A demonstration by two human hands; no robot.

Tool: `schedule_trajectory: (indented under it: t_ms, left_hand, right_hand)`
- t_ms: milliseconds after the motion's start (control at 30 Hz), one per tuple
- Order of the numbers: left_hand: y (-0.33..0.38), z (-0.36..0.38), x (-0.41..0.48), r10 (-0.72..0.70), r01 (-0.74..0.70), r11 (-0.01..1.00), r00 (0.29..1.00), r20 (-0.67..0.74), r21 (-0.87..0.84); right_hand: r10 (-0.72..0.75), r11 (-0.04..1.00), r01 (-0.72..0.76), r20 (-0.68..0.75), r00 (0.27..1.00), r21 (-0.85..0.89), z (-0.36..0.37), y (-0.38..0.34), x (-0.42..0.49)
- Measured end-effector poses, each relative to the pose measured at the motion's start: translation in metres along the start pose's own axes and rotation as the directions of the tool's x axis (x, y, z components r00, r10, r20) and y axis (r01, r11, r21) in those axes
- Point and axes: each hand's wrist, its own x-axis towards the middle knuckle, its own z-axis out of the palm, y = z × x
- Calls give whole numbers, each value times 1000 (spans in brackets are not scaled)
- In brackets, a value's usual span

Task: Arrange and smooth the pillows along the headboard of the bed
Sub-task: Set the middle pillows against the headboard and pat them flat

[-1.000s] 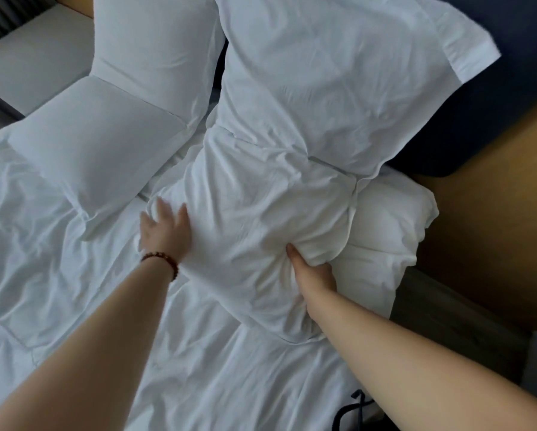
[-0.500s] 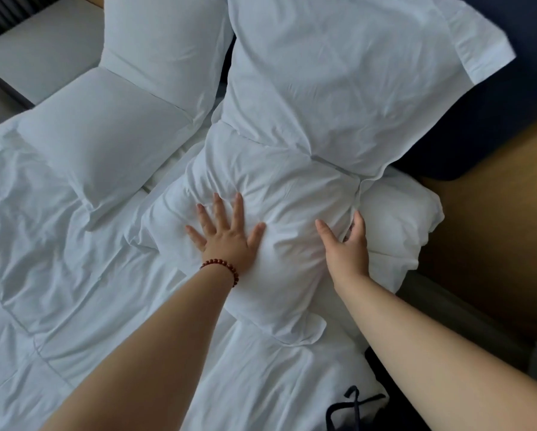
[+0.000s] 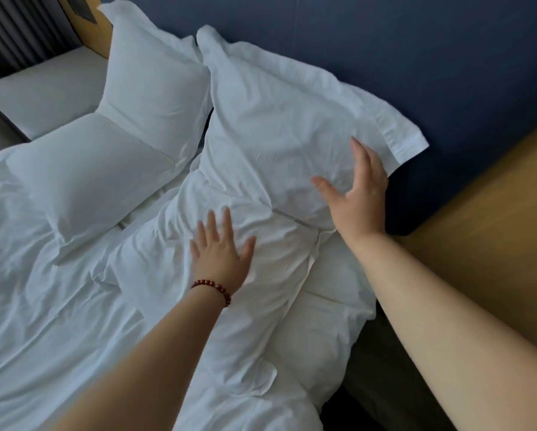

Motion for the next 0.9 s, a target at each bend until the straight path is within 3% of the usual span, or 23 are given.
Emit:
schedule_trajectory:
  t_ms: [100,200,367,533,600,733,900]
  left_hand:
    - [63,-9,27,65,-84,981,992,-107,-176]
    - [109,-23,78,-7,-61,943,979,-203,-327]
    - [108,-9,156,-348,236,827,927,-137,-510]
    - [92,24,169,-343,154,766,919,-194,-624]
    - [88,28,171,-327,125,758,922,-207,-640]
    - [93,37,164,-329,68,725,908,-259,-685]
    - [143,44,178,-393,-73,590,844,-364,-804]
  right_hand:
    - [-162,974,164,26,987,-158,-4,3,52]
    - [-250,917,262,80,965,-301,-5,6,98]
    - [-43,885,170,288,957,-434,4,9,158]
    - [142,923,81,526,839,-377,20,2,184]
    - [166,938,44,555,815,-344,27,4,185]
    - [47,999,-33,424,905,-42,21,14,171]
    - [-108,991,81,279,954,105,-11,5,185]
